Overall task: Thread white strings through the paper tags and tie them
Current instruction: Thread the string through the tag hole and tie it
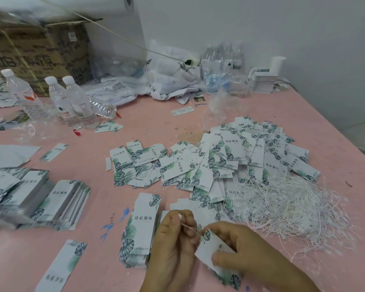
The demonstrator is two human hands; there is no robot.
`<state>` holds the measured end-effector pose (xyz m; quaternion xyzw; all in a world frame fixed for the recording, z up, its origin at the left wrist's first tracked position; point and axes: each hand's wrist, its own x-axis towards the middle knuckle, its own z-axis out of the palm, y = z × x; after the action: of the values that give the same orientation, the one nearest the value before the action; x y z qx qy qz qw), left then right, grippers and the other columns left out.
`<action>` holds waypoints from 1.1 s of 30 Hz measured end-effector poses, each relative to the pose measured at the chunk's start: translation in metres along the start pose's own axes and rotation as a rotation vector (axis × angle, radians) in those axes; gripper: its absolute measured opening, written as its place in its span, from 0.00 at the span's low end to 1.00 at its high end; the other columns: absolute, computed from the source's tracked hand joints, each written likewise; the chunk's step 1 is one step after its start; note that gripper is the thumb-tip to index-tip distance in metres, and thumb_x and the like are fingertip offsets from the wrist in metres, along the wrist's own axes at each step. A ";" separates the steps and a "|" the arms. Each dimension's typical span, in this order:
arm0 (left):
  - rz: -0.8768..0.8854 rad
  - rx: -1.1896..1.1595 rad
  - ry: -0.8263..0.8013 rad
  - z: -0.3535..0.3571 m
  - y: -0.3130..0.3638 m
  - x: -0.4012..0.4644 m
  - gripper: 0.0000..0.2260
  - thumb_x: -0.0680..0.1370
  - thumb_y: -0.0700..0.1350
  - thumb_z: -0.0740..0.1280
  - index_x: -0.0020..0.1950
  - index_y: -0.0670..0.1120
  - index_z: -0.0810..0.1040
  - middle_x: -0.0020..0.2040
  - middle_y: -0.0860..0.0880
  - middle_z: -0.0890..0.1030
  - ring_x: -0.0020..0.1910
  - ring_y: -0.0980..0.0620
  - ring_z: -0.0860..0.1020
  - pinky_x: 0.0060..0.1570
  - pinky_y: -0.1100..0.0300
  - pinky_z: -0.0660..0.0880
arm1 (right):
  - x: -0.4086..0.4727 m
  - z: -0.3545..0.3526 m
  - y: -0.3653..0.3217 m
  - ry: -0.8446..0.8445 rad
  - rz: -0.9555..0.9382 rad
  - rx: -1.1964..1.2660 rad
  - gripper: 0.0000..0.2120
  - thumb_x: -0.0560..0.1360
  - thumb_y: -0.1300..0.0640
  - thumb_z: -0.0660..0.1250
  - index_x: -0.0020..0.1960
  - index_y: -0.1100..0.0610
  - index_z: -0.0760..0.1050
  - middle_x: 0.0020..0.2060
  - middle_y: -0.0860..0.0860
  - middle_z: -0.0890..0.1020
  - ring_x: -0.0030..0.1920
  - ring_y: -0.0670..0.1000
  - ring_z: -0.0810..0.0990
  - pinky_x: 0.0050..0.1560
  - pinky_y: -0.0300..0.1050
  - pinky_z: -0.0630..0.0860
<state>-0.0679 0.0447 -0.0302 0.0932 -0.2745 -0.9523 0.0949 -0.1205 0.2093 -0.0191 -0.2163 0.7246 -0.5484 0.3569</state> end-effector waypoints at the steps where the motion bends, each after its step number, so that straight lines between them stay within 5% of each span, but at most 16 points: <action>1: -0.008 -0.038 0.001 -0.001 0.002 0.001 0.21 0.52 0.49 0.87 0.32 0.45 0.78 0.34 0.47 0.77 0.26 0.57 0.72 0.24 0.66 0.70 | -0.001 -0.001 0.000 -0.023 0.006 0.010 0.13 0.72 0.55 0.73 0.55 0.48 0.80 0.48 0.48 0.86 0.49 0.50 0.84 0.52 0.45 0.78; 4: -0.007 -0.123 0.018 -0.006 0.005 0.004 0.21 0.53 0.47 0.87 0.35 0.45 0.78 0.35 0.47 0.77 0.28 0.57 0.72 0.25 0.66 0.71 | -0.005 -0.007 -0.002 -0.018 0.028 0.111 0.09 0.71 0.53 0.75 0.50 0.55 0.82 0.44 0.54 0.85 0.44 0.54 0.83 0.45 0.47 0.77; 7: 0.047 -0.087 0.100 -0.009 0.000 0.007 0.14 0.62 0.44 0.83 0.35 0.43 0.79 0.36 0.45 0.77 0.28 0.55 0.73 0.25 0.65 0.73 | -0.006 -0.015 0.001 0.037 0.048 0.348 0.17 0.69 0.54 0.77 0.55 0.59 0.81 0.52 0.65 0.83 0.50 0.66 0.83 0.51 0.58 0.79; 9: 0.091 0.115 0.138 -0.008 -0.007 0.004 0.06 0.69 0.42 0.74 0.34 0.45 0.80 0.34 0.45 0.77 0.28 0.54 0.73 0.26 0.65 0.71 | -0.002 -0.014 0.002 0.129 0.021 0.537 0.17 0.68 0.57 0.77 0.56 0.59 0.81 0.54 0.68 0.81 0.50 0.66 0.82 0.53 0.61 0.78; 13: 0.315 0.749 0.063 -0.008 -0.017 -0.005 0.07 0.69 0.51 0.74 0.36 0.49 0.80 0.32 0.48 0.77 0.31 0.53 0.73 0.33 0.64 0.71 | 0.009 0.002 0.000 0.325 -0.028 0.747 0.11 0.70 0.62 0.67 0.52 0.62 0.82 0.51 0.68 0.82 0.46 0.62 0.84 0.43 0.54 0.83; 16: 0.475 0.993 -0.003 -0.003 -0.018 -0.008 0.06 0.71 0.52 0.71 0.36 0.53 0.79 0.36 0.53 0.77 0.35 0.56 0.75 0.37 0.65 0.71 | 0.012 0.013 -0.002 0.375 -0.052 0.847 0.13 0.70 0.62 0.65 0.52 0.64 0.81 0.49 0.68 0.83 0.43 0.60 0.85 0.38 0.51 0.83; 21: 0.344 0.869 0.074 -0.001 -0.020 -0.010 0.02 0.69 0.44 0.73 0.38 0.47 0.81 0.29 0.48 0.77 0.30 0.57 0.73 0.32 0.65 0.70 | 0.013 0.021 -0.005 0.315 -0.055 0.956 0.13 0.70 0.64 0.64 0.52 0.66 0.82 0.50 0.68 0.83 0.46 0.62 0.85 0.39 0.51 0.83; 26: 0.474 1.099 0.067 -0.006 -0.025 -0.011 0.11 0.72 0.35 0.76 0.37 0.50 0.79 0.31 0.43 0.76 0.28 0.48 0.72 0.30 0.57 0.69 | 0.014 0.027 0.000 0.308 -0.091 0.857 0.14 0.71 0.65 0.67 0.56 0.63 0.81 0.53 0.68 0.82 0.54 0.67 0.82 0.50 0.57 0.82; 33: 0.332 0.866 0.065 -0.004 -0.027 -0.011 0.10 0.63 0.46 0.77 0.41 0.52 0.79 0.29 0.52 0.75 0.30 0.57 0.70 0.31 0.66 0.69 | 0.014 0.020 0.008 0.305 -0.053 0.782 0.14 0.68 0.67 0.70 0.54 0.64 0.81 0.50 0.70 0.81 0.46 0.65 0.82 0.44 0.54 0.81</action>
<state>-0.0602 0.0672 -0.0467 0.1087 -0.6549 -0.7187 0.2069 -0.1141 0.1887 -0.0339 0.0006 0.5006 -0.8168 0.2866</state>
